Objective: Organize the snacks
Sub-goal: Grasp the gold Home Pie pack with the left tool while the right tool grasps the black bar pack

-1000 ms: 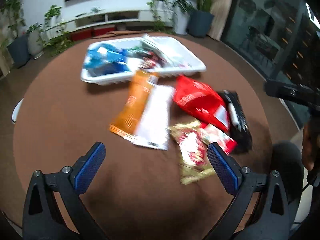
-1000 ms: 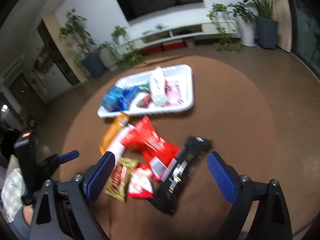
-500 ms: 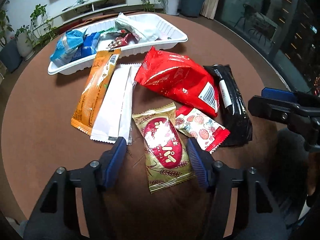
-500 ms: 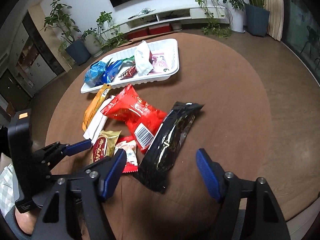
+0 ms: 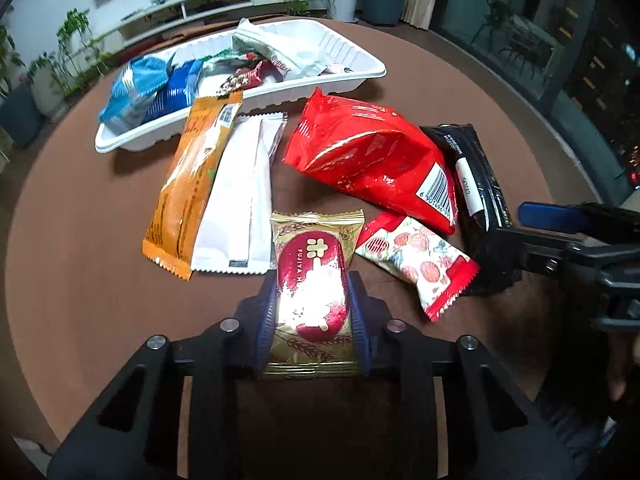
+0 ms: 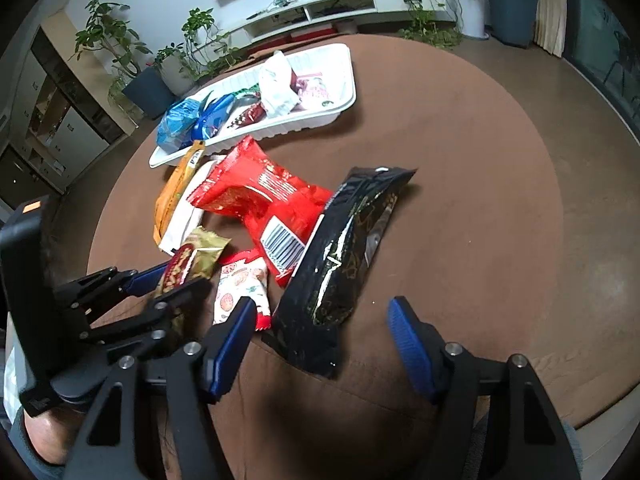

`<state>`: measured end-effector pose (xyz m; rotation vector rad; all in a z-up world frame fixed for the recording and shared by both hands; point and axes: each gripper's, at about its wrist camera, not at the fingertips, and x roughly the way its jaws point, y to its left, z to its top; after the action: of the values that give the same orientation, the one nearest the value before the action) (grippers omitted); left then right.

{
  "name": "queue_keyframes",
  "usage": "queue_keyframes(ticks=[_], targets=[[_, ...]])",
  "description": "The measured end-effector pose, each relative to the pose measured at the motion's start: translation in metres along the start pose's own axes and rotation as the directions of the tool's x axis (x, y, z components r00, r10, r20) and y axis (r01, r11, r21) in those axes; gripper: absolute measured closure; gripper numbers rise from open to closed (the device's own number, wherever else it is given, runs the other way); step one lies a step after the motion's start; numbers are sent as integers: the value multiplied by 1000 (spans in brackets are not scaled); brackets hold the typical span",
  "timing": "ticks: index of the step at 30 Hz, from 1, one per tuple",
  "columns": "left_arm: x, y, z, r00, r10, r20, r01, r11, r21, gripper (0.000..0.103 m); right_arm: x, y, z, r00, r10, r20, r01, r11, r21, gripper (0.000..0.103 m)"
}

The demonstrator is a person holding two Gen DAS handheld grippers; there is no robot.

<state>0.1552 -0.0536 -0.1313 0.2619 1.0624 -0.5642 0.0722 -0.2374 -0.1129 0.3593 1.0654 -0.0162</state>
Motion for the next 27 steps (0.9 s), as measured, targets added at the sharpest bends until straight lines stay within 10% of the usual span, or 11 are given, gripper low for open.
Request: queue_keyframes(ticks=[18, 27], targets=[[-28, 28, -49, 999, 39, -5, -39, 999, 15, 73, 25, 12, 17, 995, -83, -49, 80, 996, -46, 34], [-29, 30, -48, 999, 41, 4, -41, 999, 6, 73, 27, 21, 12, 978, -198, -63, 184, 966, -181, 60]])
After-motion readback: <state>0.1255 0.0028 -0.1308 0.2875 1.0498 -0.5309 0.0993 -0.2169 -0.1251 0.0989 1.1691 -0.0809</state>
